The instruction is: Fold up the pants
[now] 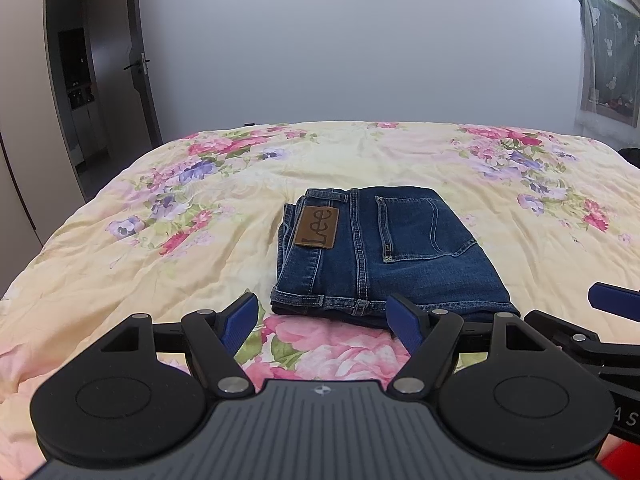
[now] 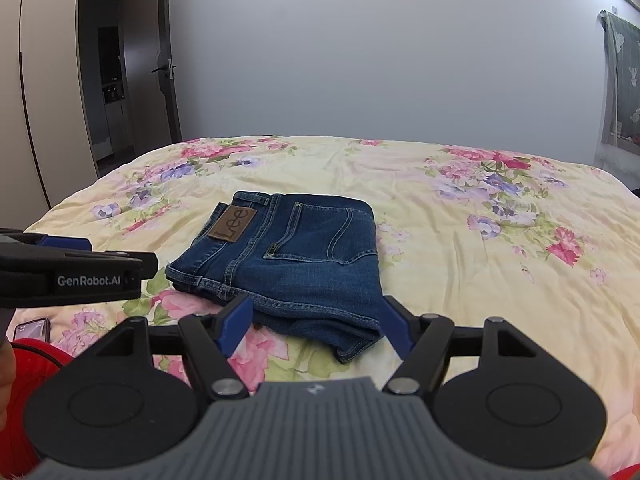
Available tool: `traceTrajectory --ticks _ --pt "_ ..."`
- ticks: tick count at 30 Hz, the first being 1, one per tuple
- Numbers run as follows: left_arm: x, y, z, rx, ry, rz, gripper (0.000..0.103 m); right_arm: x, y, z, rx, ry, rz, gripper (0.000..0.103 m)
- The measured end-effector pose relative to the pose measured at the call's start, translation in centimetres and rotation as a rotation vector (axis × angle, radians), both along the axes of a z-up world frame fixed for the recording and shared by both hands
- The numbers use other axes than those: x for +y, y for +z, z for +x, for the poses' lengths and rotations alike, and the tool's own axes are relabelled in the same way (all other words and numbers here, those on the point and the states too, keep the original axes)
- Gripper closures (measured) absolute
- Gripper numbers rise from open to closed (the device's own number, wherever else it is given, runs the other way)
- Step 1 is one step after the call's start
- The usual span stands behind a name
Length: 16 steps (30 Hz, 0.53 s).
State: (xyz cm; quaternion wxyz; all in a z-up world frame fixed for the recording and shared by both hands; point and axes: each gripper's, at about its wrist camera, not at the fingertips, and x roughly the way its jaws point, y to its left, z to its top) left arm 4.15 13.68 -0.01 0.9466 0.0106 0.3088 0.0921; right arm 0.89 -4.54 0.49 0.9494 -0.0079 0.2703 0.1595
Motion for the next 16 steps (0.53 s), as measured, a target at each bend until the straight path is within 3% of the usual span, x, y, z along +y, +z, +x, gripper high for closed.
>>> traceTrajectory --ticks 16 --pt "-0.16 -0.07 -0.01 0.003 -0.012 0.011 0.017 0.10 -0.13 -0.12 0.007 0.002 0.002 0.036"
